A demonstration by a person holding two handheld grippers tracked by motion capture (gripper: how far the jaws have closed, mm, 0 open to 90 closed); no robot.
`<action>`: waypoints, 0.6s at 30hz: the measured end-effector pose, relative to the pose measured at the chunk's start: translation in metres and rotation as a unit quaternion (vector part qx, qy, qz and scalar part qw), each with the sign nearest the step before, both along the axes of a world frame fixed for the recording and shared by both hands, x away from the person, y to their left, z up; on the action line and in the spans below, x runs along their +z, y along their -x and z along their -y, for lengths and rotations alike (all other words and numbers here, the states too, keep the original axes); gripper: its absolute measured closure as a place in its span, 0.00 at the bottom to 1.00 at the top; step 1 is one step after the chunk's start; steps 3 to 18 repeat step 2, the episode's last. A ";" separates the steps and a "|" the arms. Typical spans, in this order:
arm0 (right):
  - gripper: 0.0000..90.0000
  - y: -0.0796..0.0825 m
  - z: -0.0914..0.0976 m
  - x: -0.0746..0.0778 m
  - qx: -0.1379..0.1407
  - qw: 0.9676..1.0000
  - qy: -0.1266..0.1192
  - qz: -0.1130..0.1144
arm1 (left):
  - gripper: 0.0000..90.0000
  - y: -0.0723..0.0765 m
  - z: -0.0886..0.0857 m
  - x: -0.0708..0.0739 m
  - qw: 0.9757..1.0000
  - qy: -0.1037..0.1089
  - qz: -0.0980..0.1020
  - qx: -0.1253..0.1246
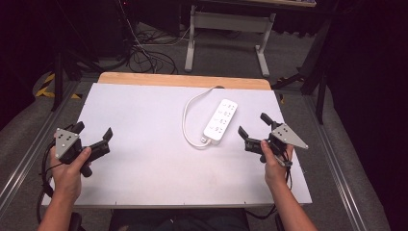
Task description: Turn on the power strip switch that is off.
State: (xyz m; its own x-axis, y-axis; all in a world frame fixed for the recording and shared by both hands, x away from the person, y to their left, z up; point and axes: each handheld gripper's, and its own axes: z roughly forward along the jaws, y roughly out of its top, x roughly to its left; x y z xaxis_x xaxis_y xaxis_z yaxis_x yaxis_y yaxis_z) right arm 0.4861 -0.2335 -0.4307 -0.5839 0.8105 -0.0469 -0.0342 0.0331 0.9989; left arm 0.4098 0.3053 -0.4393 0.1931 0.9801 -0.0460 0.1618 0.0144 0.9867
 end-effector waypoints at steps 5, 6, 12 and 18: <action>0.03 0.000 0.000 0.000 0.000 1.000 0.000 0.000 | 0.07 0.000 0.000 0.000 1.000 0.000 0.000 0.000; 0.03 0.000 0.000 0.000 0.000 1.000 0.000 0.000 | 0.07 0.000 0.000 0.000 1.000 0.000 0.000 0.000; 0.03 0.000 0.000 0.000 0.000 1.000 0.000 0.000 | 0.07 0.000 0.000 0.000 1.000 0.000 0.000 0.000; 0.03 0.000 0.000 0.000 0.000 1.000 0.000 0.000 | 0.07 0.000 0.000 0.000 1.000 0.000 0.000 0.000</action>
